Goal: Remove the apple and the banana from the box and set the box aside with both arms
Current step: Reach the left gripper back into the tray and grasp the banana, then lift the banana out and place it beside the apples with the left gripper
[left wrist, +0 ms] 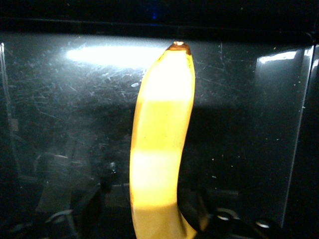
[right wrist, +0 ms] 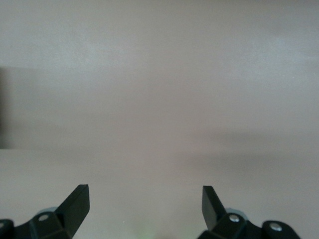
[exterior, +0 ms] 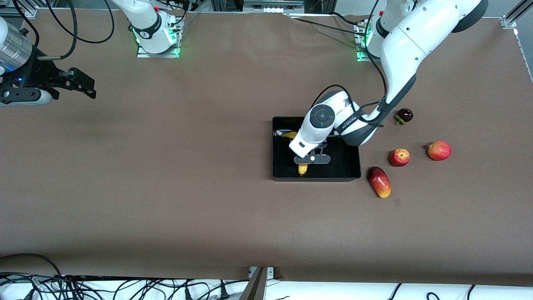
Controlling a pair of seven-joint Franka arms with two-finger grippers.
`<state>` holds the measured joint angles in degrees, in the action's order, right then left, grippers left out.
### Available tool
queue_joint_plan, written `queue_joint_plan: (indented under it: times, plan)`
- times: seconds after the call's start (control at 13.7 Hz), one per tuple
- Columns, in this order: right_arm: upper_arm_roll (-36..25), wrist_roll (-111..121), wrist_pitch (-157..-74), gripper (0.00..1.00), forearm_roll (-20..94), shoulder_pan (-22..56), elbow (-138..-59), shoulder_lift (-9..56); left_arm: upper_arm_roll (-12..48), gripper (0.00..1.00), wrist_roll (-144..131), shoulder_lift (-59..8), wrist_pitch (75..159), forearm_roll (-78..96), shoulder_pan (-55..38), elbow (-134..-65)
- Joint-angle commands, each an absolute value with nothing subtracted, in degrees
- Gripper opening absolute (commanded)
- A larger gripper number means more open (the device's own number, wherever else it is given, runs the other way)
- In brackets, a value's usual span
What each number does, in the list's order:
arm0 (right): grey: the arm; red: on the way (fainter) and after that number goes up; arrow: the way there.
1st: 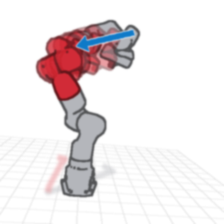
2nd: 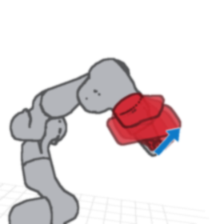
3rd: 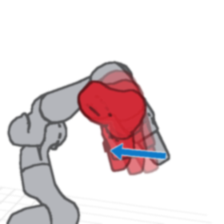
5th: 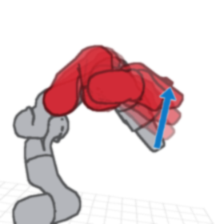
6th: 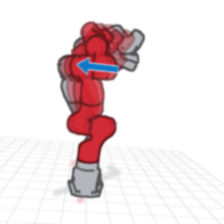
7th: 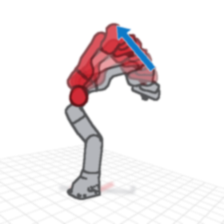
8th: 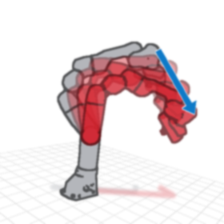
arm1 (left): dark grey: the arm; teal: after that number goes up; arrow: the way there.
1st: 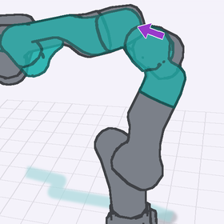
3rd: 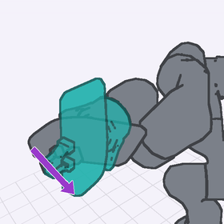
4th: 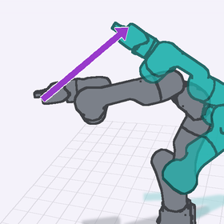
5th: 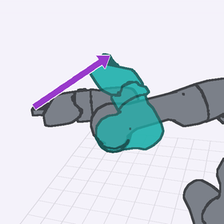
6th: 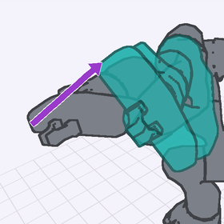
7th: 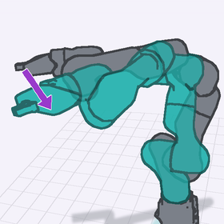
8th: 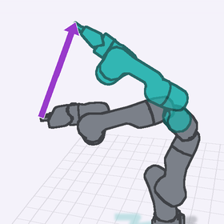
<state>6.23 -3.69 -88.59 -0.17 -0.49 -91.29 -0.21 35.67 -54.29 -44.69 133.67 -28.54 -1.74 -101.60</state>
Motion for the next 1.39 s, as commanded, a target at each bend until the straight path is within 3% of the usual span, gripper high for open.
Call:
queue_joint_plan:
  times: [0.0, 0.22, 0.88, 1.02, 1.32]
  plan:
    - [6.68, -4.04, -88.15, 1.00, -0.44, -1.05, -90.26, 0.26, 35.33, 0.26, -55.63, -45.26, 133.59, -30.06, -2.37, -100.63]
    - [6.59, -4.04, -88.15, 1.00, -0.44, -1.14, -90.26, 0.26, 35.33, 0.12, -55.63, -45.26, 133.51, -30.06, -1.94, -100.46]
    - [6.77, -3.51, -89.12, 1.00, -0.79, -1.06, -87.45, 2.28, 36.12, 0.10, -55.64, -41.06, 131.84, -29.00, 0.26, -100.11]
    - [6.77, -3.87, -89.21, 1.00, -0.88, -0.97, -87.28, 2.20, 36.30, 0.11, -55.20, -37.63, 125.98, -28.92, 0.35, -98.54]
    - [6.94, -3.78, -89.47, 1.00, -0.97, -0.97, -87.28, 2.29, 38.58, 0.11, -54.93, -37.96, 113.83, -24.45, -0.87, -86.95]
